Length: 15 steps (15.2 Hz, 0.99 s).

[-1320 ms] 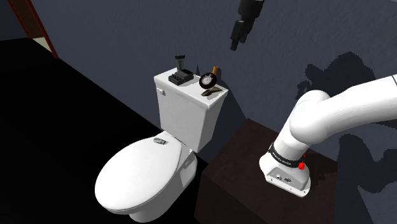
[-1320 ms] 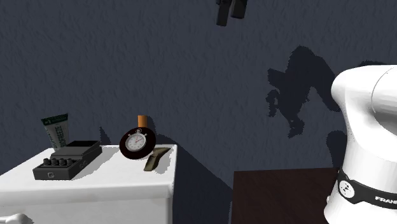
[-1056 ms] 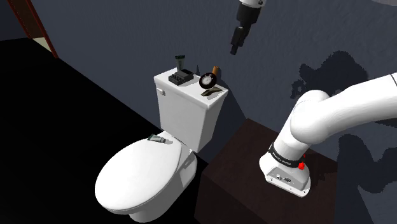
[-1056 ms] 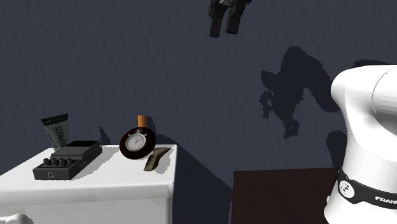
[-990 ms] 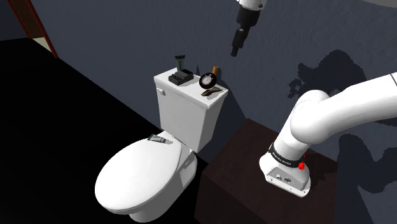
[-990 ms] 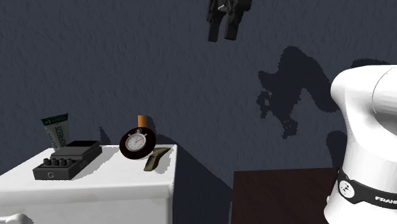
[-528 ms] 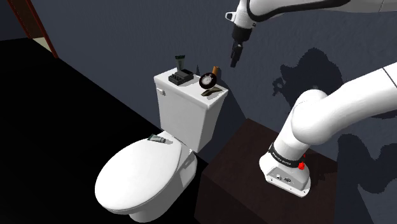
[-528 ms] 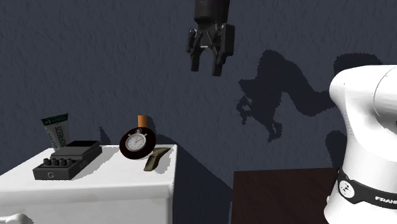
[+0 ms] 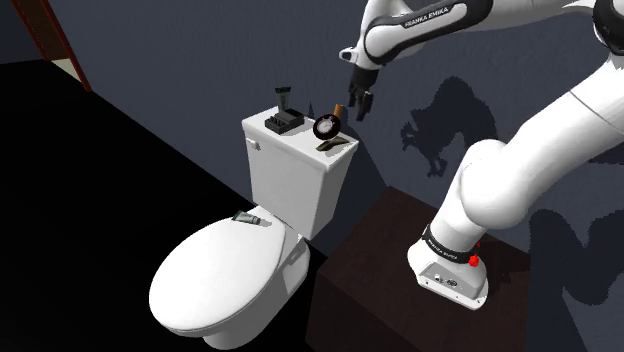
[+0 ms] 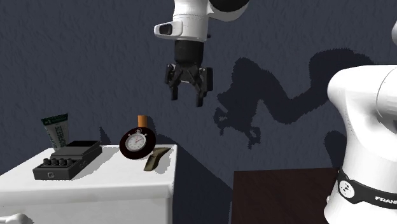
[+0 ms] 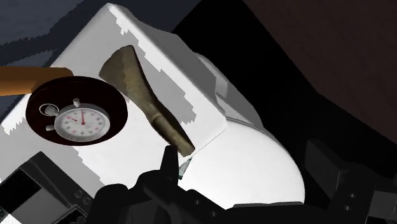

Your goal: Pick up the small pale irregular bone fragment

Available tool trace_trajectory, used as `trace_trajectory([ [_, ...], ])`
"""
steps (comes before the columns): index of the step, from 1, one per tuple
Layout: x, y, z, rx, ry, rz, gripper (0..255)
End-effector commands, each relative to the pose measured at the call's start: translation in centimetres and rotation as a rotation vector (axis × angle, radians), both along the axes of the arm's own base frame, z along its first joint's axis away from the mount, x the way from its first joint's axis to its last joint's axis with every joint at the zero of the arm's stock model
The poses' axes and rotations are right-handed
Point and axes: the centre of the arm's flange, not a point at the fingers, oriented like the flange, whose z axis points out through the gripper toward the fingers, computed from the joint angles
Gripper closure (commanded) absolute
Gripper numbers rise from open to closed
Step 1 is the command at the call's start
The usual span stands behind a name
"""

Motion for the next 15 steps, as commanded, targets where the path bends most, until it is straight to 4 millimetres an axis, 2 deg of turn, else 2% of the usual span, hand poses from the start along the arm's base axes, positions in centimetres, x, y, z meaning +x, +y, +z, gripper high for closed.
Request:
trace_trajectory([
  [1, 1.3, -1.3, -2.0, -0.008, 0.011, 0.090, 0],
  [7, 6.0, -3.6, -8.2, -0.024, 0.047, 0.342, 0],
  [13, 10.9, -4.8, -14.6, -0.040, 0.082, 0.593, 0],
  [15, 11.5, -4.8, -15.9, -0.042, 0.087, 0.625, 0],
])
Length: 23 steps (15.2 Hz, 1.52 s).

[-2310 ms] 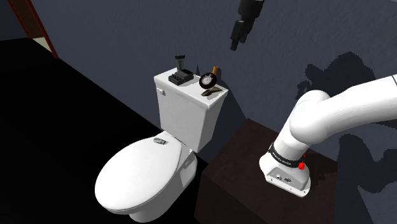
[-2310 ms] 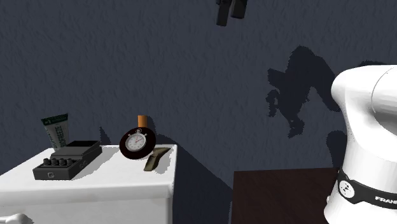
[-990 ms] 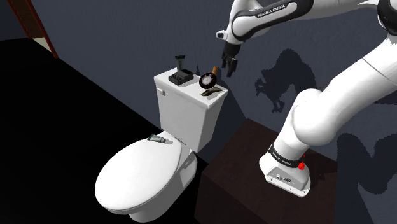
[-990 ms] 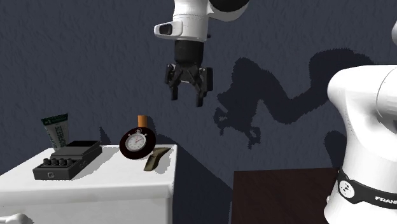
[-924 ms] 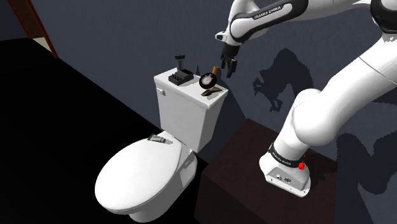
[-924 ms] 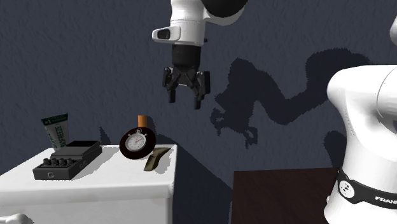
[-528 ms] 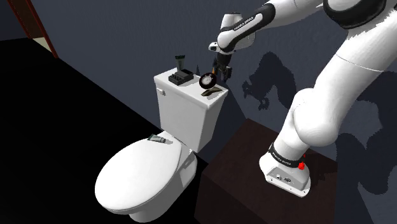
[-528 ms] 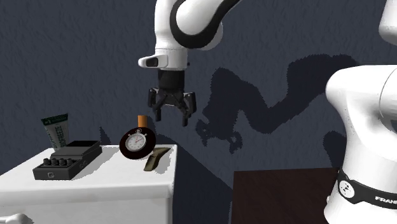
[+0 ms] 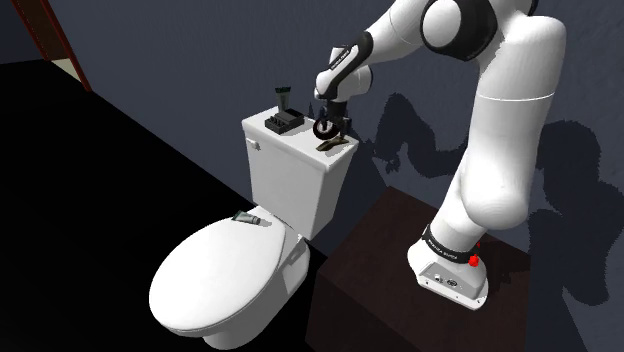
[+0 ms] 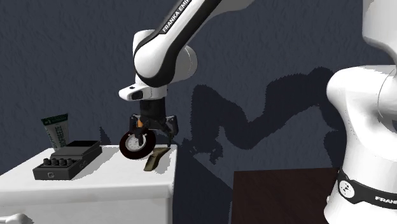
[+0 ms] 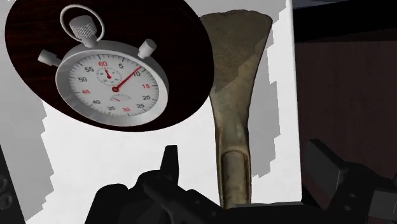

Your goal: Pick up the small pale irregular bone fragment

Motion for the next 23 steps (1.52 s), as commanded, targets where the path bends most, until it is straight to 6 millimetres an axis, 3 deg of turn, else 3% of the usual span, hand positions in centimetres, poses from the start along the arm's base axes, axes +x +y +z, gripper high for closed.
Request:
trace_trajectory([
  [1, 0.1, -0.1, -1.4, -0.001, 0.002, 0.021, 0],
  [8, 0.1, -0.1, -4.3, -0.001, 0.002, 0.021, 0],
  [9, 0.1, -0.1, -4.3, -0.001, 0.003, 0.021, 255],
  [18, 0.1, -0.1, -4.3, -0.001, 0.002, 0.021, 255],
  [23, 0.1, -0.1, -1.7, -0.001, 0.002, 0.021, 255],
])
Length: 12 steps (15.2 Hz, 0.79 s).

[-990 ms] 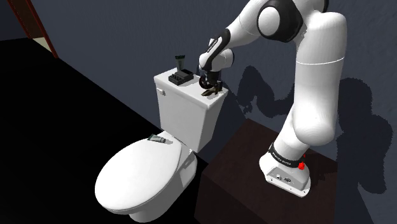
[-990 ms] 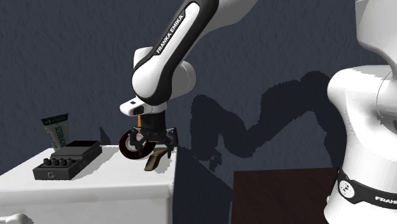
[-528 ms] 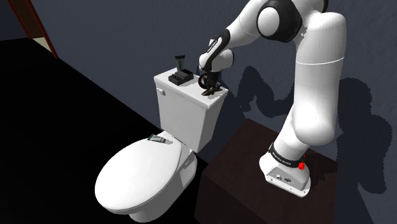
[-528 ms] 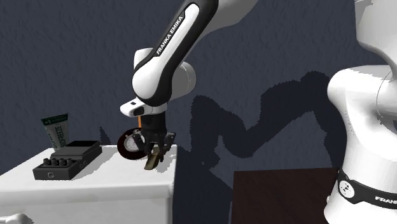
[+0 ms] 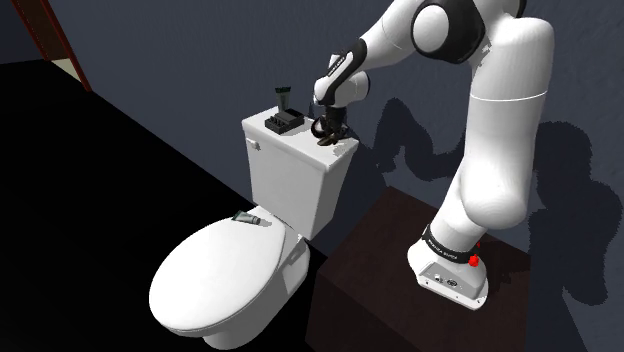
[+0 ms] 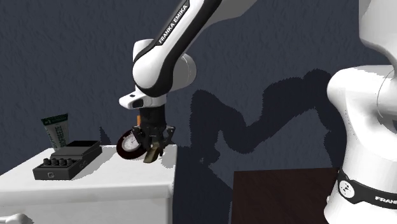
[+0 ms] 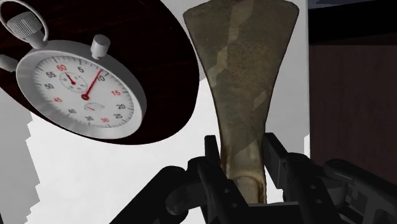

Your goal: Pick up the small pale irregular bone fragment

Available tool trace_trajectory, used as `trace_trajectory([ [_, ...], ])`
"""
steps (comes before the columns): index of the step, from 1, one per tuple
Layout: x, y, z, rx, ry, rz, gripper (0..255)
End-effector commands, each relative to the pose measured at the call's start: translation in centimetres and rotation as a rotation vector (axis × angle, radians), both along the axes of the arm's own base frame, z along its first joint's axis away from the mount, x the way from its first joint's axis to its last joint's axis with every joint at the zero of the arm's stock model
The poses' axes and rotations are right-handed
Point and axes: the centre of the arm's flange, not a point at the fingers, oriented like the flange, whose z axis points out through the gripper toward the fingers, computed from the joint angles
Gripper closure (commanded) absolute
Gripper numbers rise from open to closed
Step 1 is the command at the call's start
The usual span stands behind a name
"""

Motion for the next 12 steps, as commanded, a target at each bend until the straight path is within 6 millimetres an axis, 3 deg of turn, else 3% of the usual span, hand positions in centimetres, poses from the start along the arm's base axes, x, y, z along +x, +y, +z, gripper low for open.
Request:
trace_trajectory([
  [1, -0.1, 0.0, 1.0, 0.000, 0.000, 0.000, 255],
  [10, -0.1, 0.0, 5.7, 0.000, 0.000, 0.000, 255],
  [12, -0.1, 0.0, 5.8, 0.000, 0.000, 0.000, 255],
])
